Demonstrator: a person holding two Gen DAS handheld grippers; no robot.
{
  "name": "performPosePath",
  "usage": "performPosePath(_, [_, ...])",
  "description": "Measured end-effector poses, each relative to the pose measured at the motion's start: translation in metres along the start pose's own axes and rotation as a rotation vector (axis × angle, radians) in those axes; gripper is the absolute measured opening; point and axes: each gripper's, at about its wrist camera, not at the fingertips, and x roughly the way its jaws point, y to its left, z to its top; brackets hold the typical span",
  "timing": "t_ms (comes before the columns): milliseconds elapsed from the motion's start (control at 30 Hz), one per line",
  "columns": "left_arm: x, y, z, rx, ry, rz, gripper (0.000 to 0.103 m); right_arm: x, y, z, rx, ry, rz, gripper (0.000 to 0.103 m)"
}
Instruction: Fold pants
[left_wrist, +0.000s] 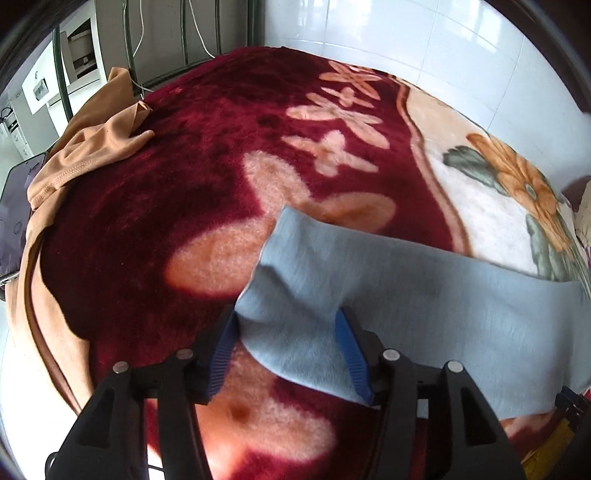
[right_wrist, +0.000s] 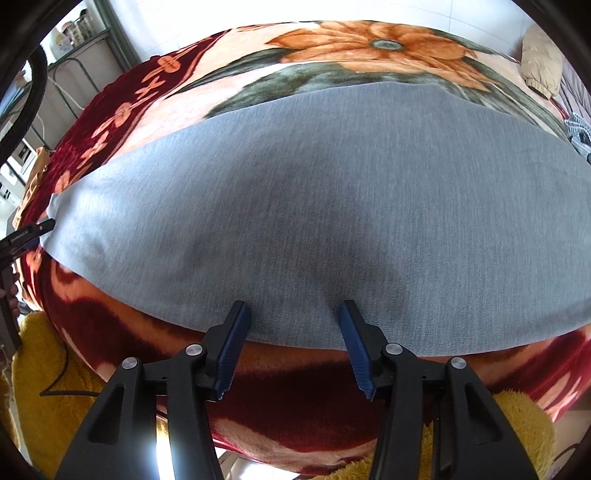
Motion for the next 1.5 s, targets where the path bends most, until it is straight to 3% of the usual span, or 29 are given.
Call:
performPosePath(100, [0.007, 0.005, 0.001, -0.046, 0.005, -0.048, 0.058, -0.002, 0.000, 0.001, 0.014, 0.000, 0.004, 0.056])
performPosePath(167, [0.007, 0.006, 0.002, -0.050, 0.003, -0.076, 0.048, -0.004, 0.002, 0.003, 0.013, 0.012, 0.001, 0.056])
performPosePath(233, [0.006, 0.006, 0.002, -0.039, 0.007, -0.121, 0.012, -0.008, 0.001, 0.005, 0.032, 0.017, 0.010, 0.056])
performPosePath(267, [0.006, 0.005, 0.002, -0.034, 0.012, -0.159, 0.010, -0.012, 0.000, 0.006, 0.049, 0.013, 0.020, 0.056])
performPosePath(400, [-0.003, -0.001, 0.004, 0.042, -0.005, -0.152, 0.010, -0.032, 0.001, 0.006, 0.059, -0.022, 0.033, 0.056])
performPosePath(567, [-0.037, 0.008, 0.012, -0.009, -0.058, -0.231, 0.010, -0.063, 0.005, 0.006, 0.054, -0.100, 0.035, 0.056])
performPosePath(767, [-0.074, -0.009, 0.022, 0.013, -0.102, -0.294, 0.010, -0.101, 0.015, 0.005, 0.024, -0.184, 0.047, 0.056])
performPosePath(833, [-0.089, -0.025, 0.027, 0.013, -0.108, -0.341, 0.010, -0.113, 0.016, 0.004, 0.017, -0.207, 0.040, 0.056])
performPosePath(1133, [-0.137, -0.125, 0.034, 0.163, -0.126, -0.390, 0.010, -0.155, 0.001, -0.008, 0.036, -0.299, 0.077, 0.056])
performPosePath(1500, [-0.122, -0.217, 0.001, 0.288, -0.032, -0.422, 0.010, -0.140, -0.031, -0.017, 0.105, -0.280, 0.127, 0.056])
